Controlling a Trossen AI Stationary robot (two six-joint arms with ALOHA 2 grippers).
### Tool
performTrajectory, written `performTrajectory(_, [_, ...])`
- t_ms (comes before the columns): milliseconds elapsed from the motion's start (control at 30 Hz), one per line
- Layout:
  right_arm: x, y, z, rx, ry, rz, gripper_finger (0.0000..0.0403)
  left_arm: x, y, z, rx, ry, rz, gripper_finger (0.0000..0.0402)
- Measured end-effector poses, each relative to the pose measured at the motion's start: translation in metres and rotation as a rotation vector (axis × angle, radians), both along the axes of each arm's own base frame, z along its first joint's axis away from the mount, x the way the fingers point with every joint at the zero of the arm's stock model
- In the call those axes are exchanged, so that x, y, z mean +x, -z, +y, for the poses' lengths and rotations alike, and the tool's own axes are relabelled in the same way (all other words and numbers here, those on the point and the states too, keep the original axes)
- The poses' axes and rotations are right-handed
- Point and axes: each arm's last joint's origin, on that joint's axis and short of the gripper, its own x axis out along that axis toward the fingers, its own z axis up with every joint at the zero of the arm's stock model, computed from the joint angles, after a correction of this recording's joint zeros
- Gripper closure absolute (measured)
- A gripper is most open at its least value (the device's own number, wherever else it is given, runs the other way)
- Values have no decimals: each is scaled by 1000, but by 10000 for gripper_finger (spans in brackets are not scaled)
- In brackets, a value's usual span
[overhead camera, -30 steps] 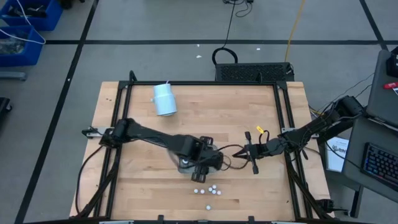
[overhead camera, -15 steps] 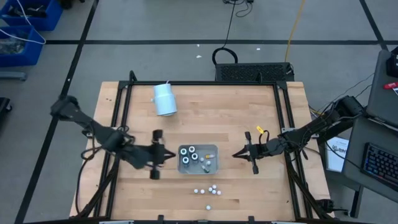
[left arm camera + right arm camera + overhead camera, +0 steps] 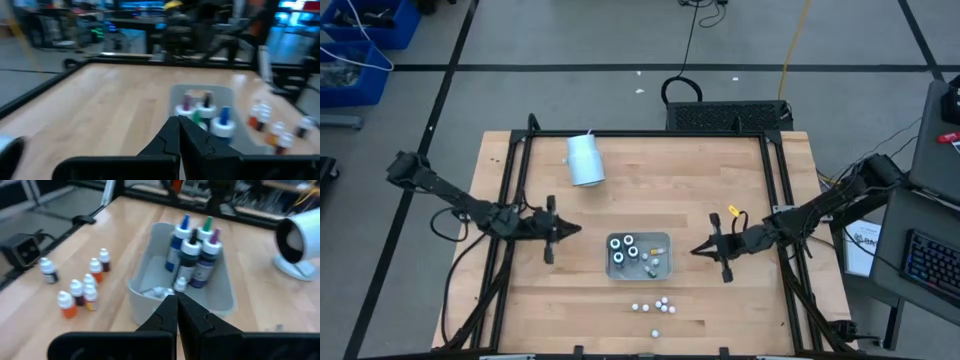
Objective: Pick & Place food coloring
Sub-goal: Put the small orange food coloring bottle into the gray bin
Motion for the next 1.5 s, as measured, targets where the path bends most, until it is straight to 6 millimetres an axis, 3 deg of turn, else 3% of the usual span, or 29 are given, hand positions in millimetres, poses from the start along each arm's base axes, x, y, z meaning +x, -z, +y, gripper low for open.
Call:
performTrajectory(267, [50,-50,64,-109,24,383,403,1,3,8,4,-143,-10,365])
performTrajectory(500, [103,-46,127,-166,-55,702,390,1,3,8,-58,-148,-15,360])
performTrajectory(667, [136,-34,151,-212,-88,807,350,1,3,7,-102,-139,-19,360])
performTrajectory(933, [148,-20,157,-236,-90,883,297,1,5,5,-96,-73,0,360])
performTrajectory(1100, [154,-20,148,-121,6,909,273,1,5,5,-90,-72,6,360])
performTrajectory(1500, [151,1,143,54,127,997,251,1,8,5,-85,-50,39,360])
